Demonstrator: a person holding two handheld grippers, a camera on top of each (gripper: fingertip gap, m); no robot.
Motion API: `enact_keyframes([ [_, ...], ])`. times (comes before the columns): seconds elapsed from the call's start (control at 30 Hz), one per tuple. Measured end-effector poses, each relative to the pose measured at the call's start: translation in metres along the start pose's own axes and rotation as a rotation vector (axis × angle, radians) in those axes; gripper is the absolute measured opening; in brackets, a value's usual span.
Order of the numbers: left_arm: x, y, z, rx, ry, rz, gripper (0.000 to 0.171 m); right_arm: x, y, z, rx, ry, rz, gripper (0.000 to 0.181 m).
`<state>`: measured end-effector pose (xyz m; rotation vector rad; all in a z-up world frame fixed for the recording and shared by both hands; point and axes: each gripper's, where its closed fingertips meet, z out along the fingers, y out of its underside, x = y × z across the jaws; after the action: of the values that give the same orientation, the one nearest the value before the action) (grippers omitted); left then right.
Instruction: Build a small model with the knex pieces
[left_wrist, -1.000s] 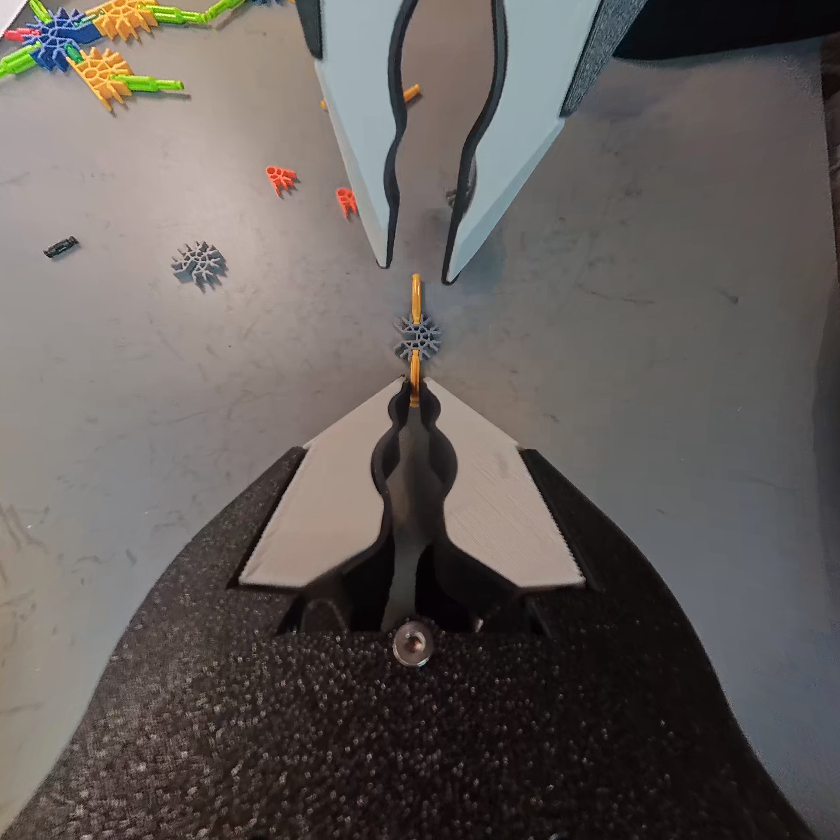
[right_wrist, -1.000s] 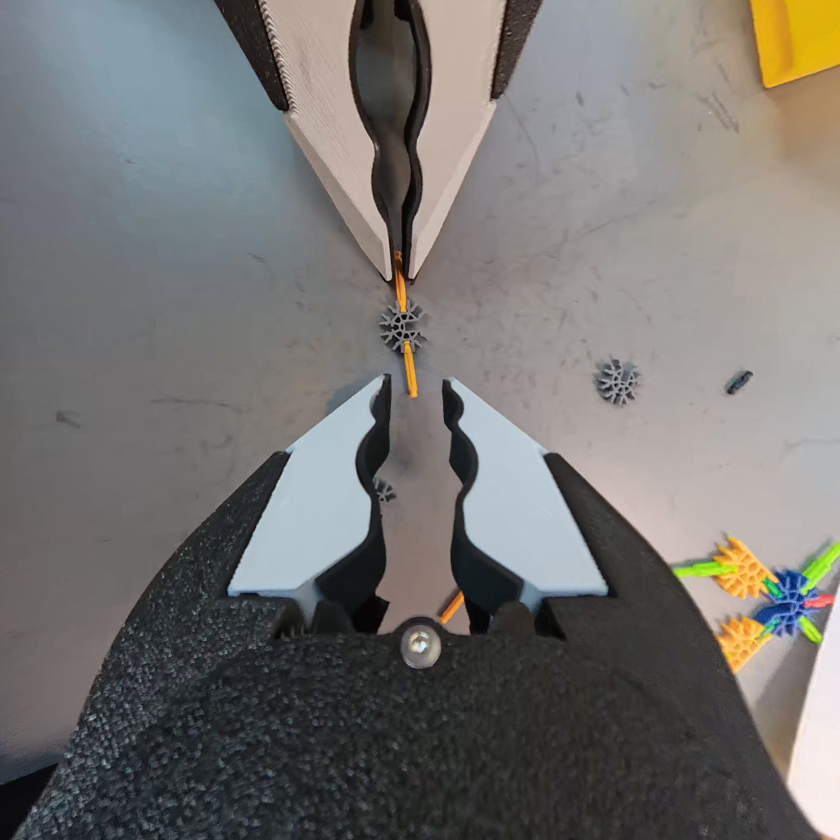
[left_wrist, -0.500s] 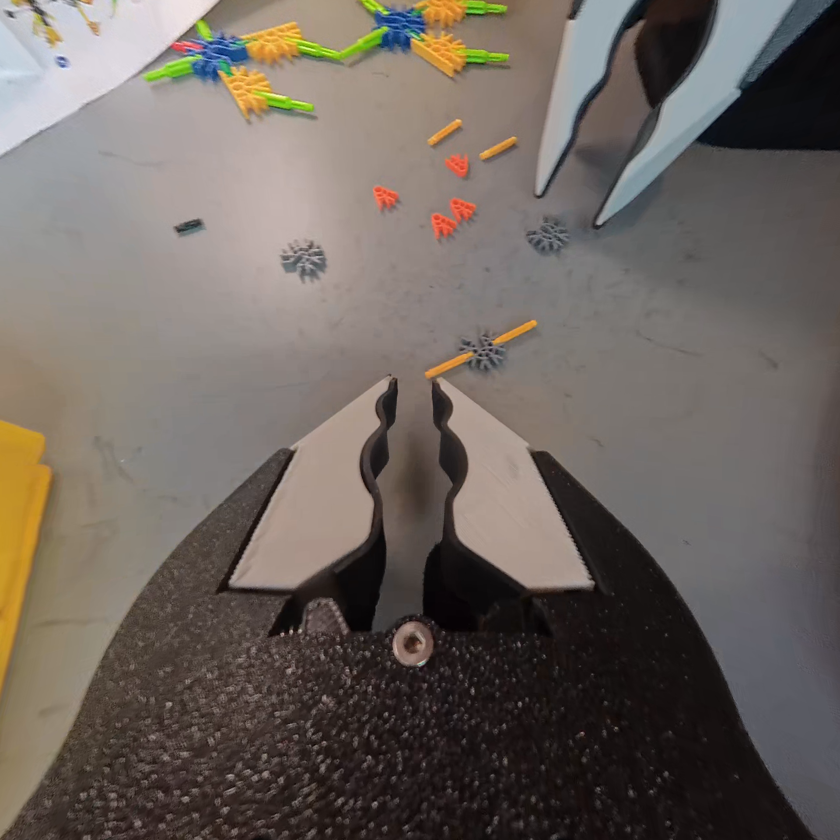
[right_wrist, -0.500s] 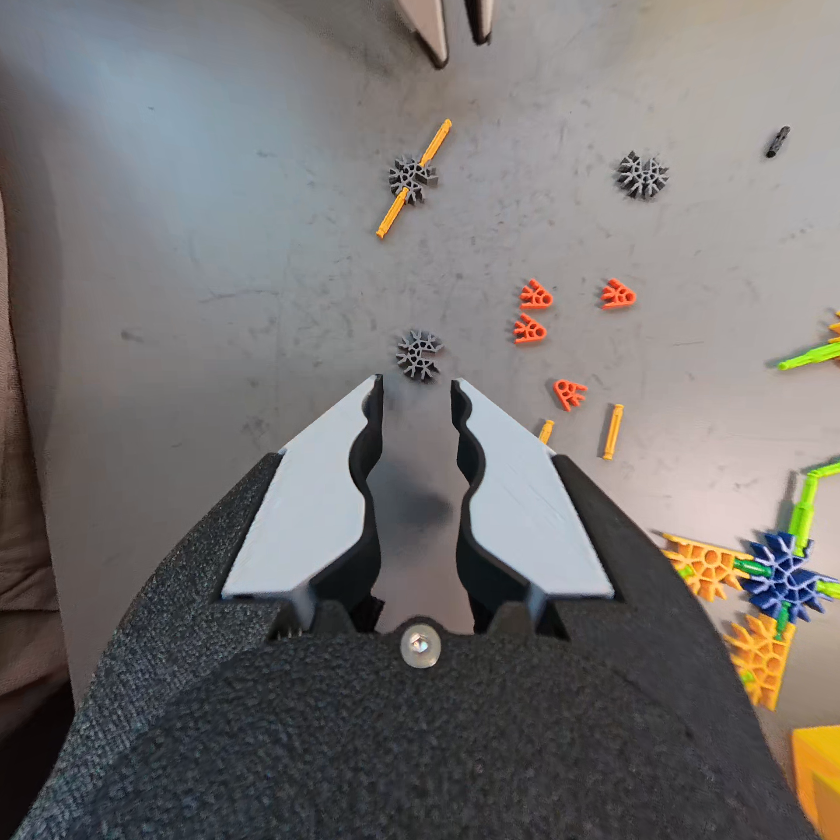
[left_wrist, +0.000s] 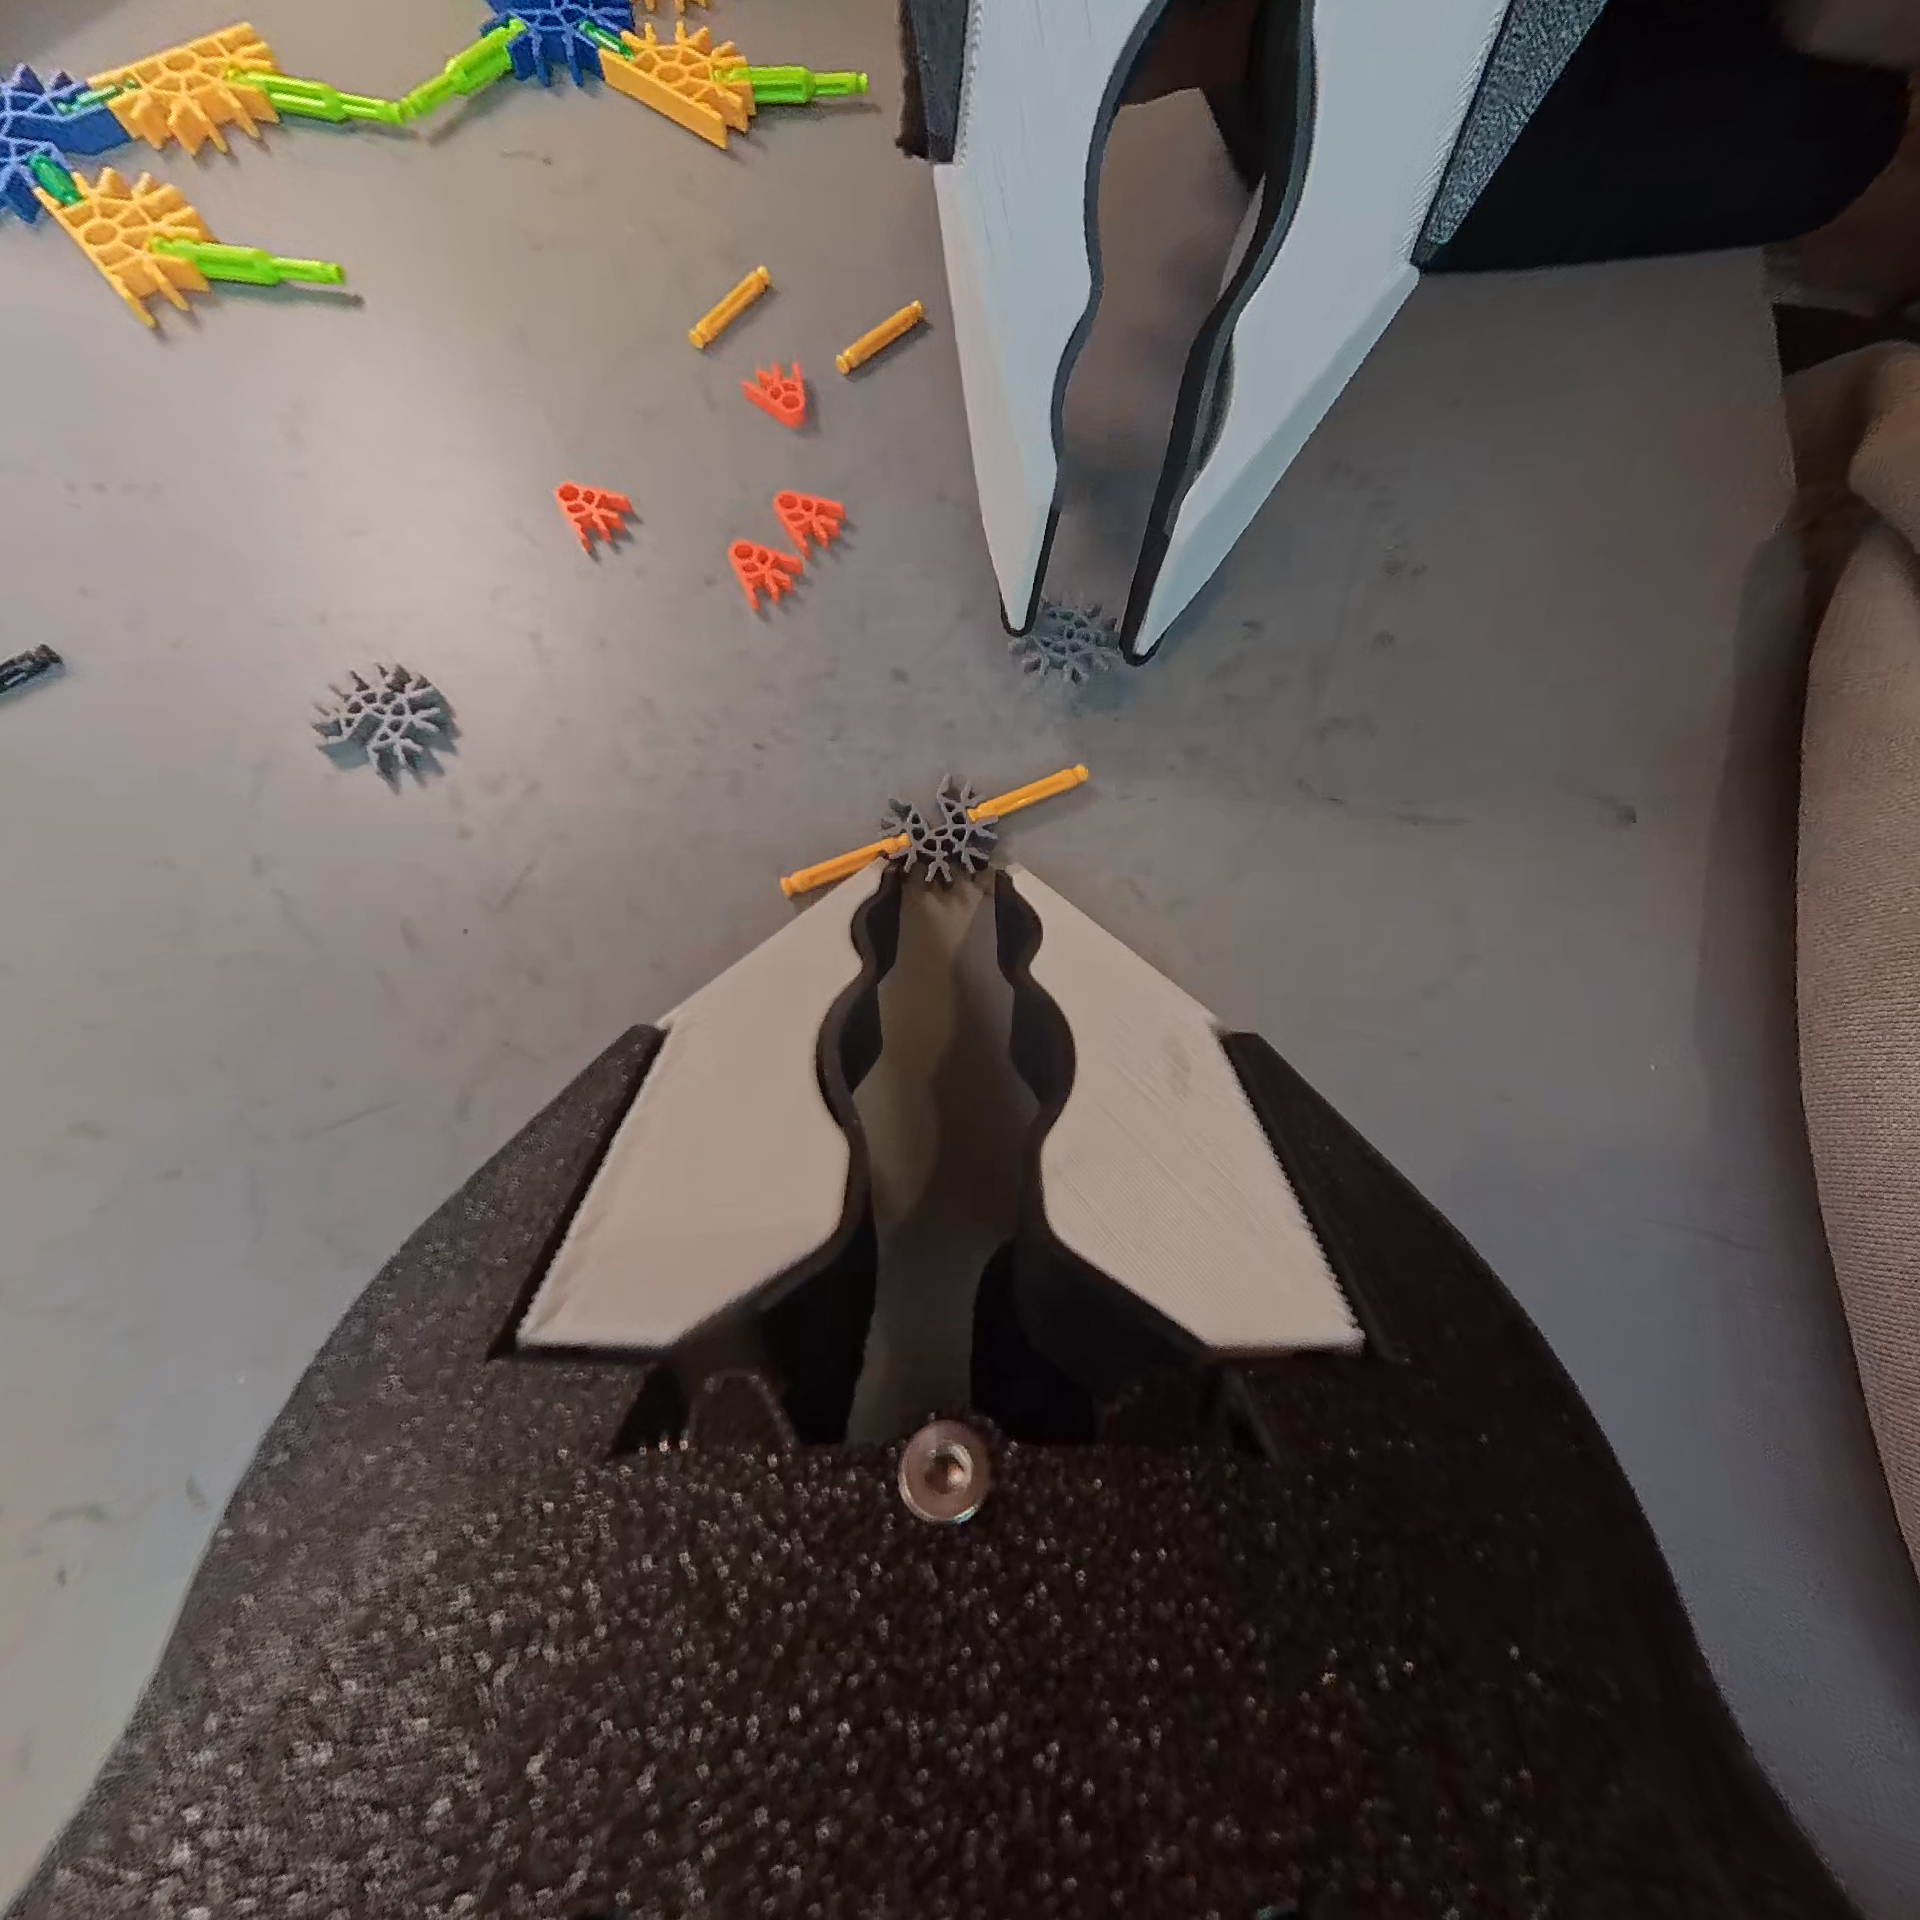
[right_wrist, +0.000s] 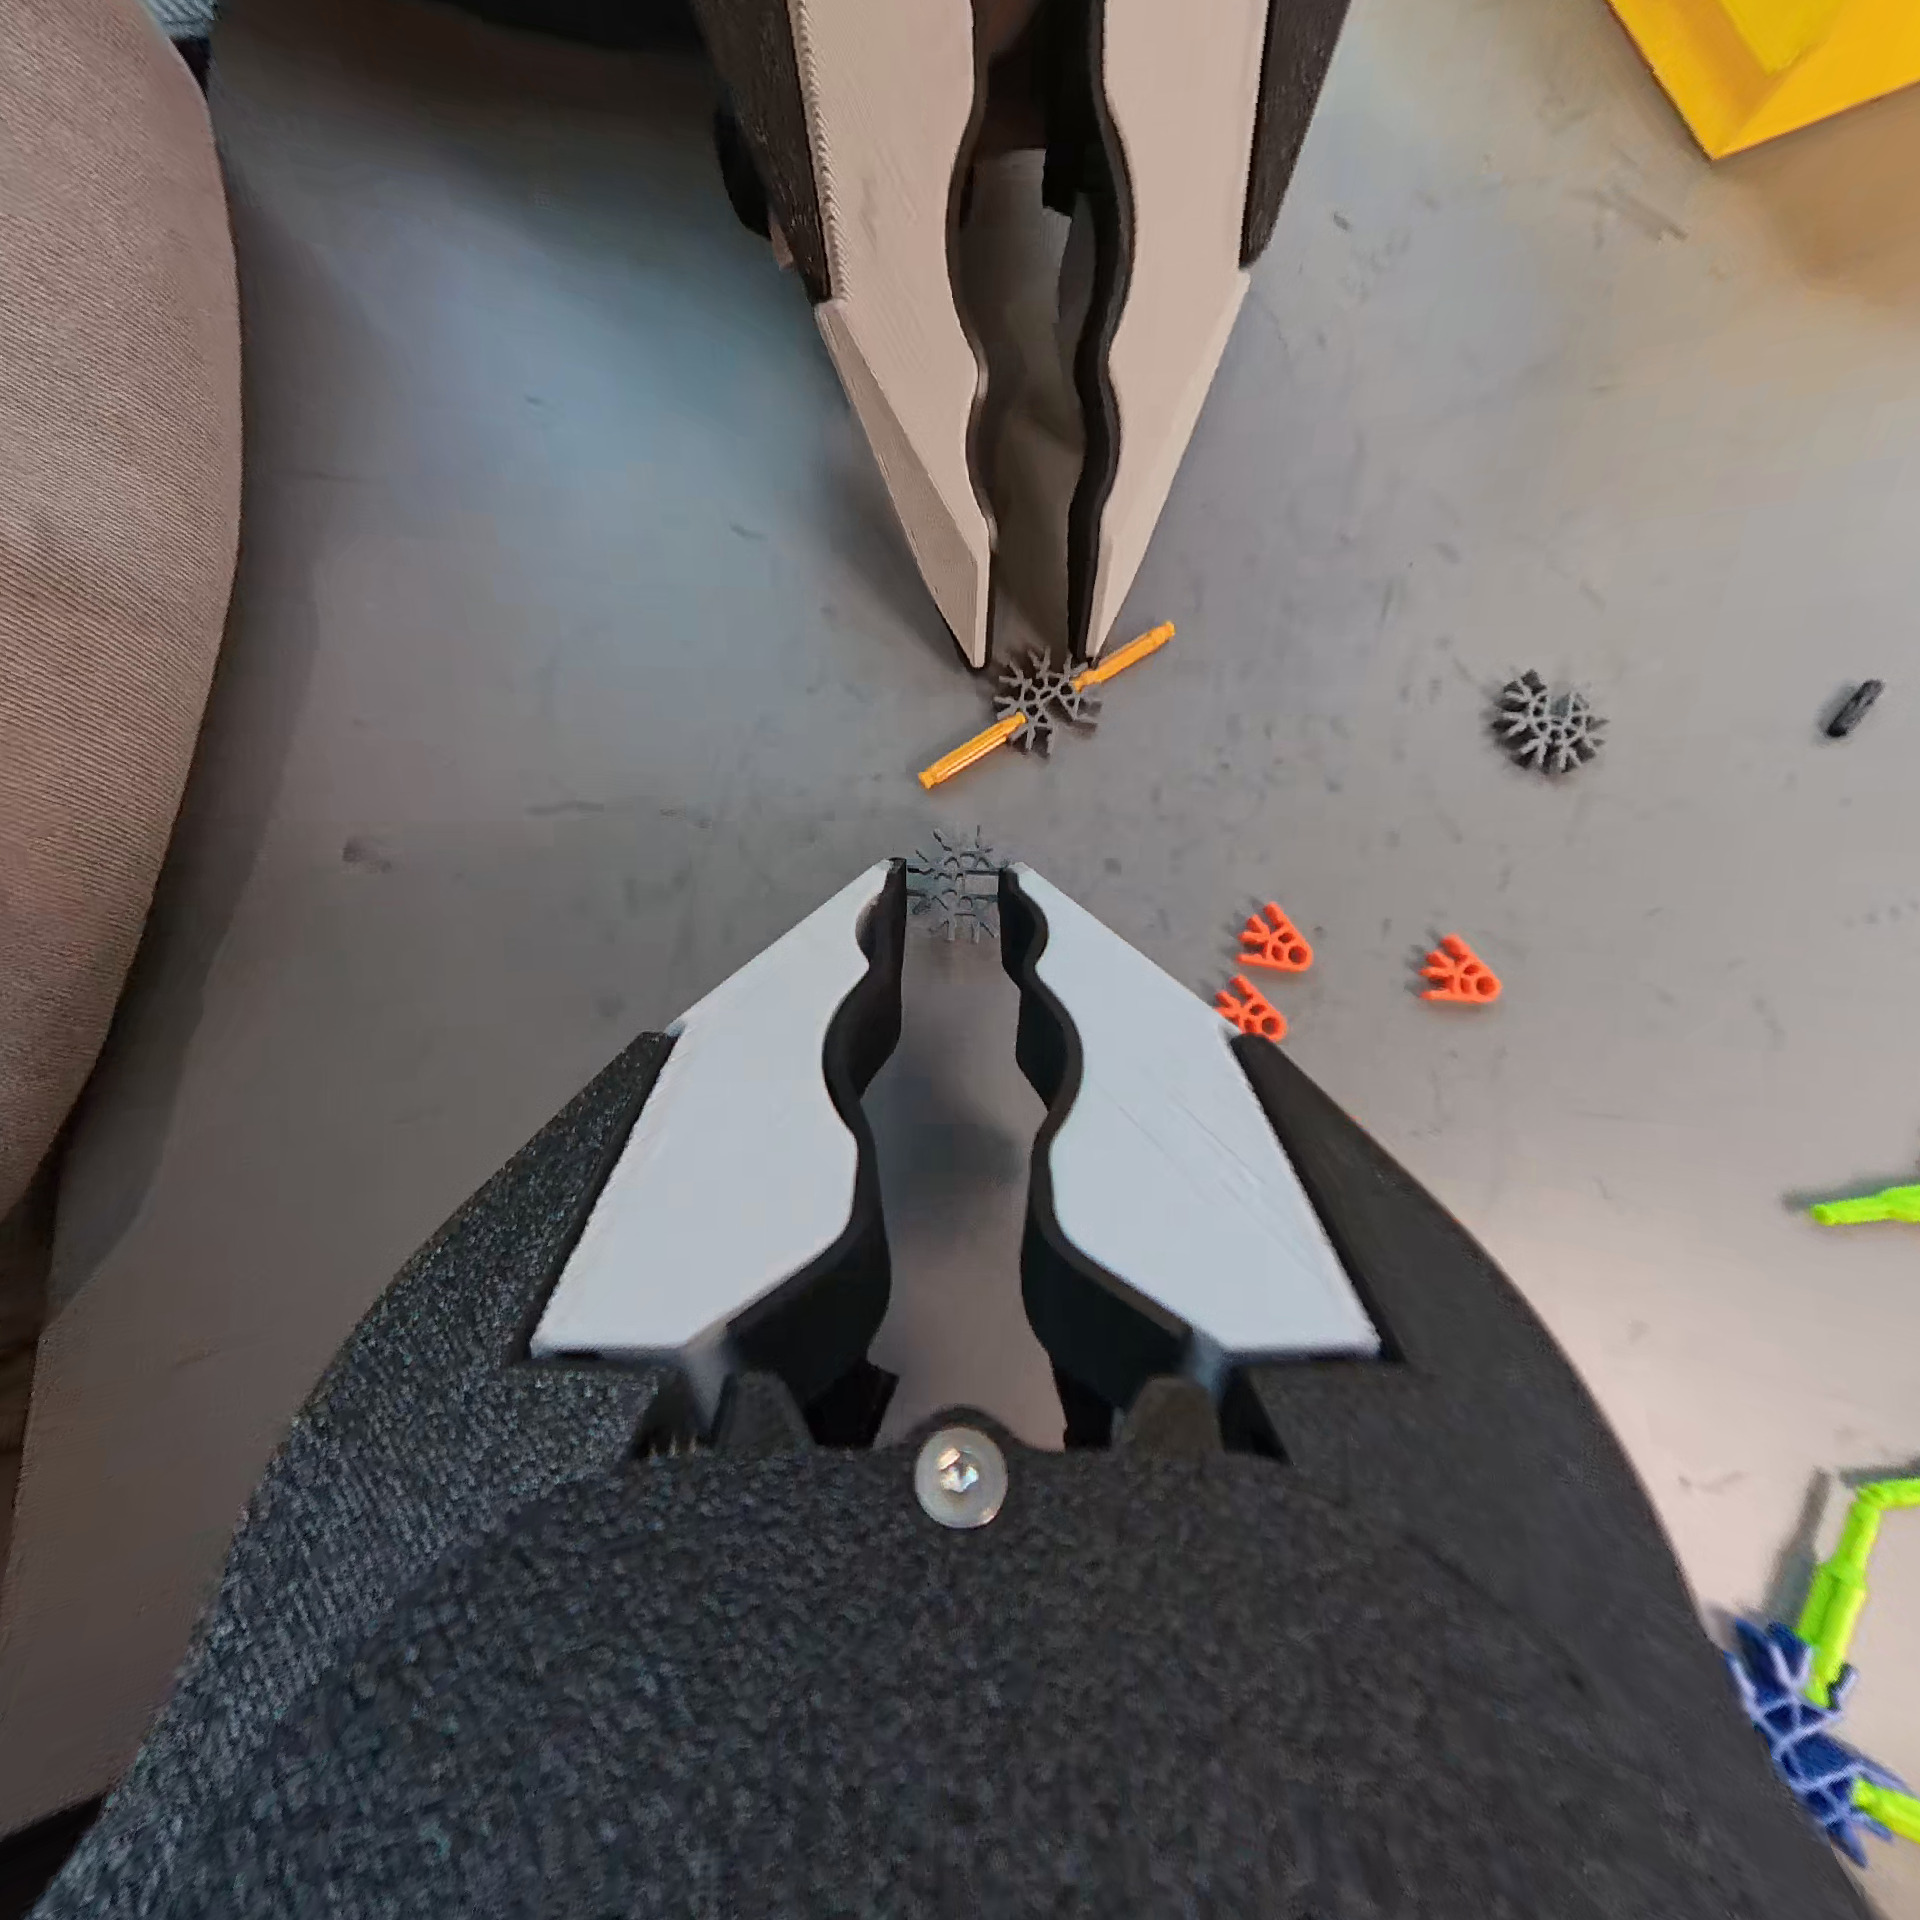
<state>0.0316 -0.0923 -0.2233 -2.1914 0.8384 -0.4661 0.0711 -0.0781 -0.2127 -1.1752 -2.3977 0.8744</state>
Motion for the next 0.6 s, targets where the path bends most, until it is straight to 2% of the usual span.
enact_keyframes([
  [0.33, 0.005, -0.004, 0.005, -0.005, 0.175, 0.099, 0.009, 0.004, -0.008, 0.014, -0.041, -0.138, -0.147, 0.016],
  [0.47, -0.006, -0.003, 0.001, 0.004, 0.134, 0.062, 0.018, 0.012, -0.007, 0.016, -0.028, -0.109, -0.134, 0.016],
  [0.6, -0.010, -0.007, -0.006, 0.044, 0.093, 0.031, 0.020, 0.018, -0.008, 0.009, 0.017, -0.062, -0.108, 0.018],
])
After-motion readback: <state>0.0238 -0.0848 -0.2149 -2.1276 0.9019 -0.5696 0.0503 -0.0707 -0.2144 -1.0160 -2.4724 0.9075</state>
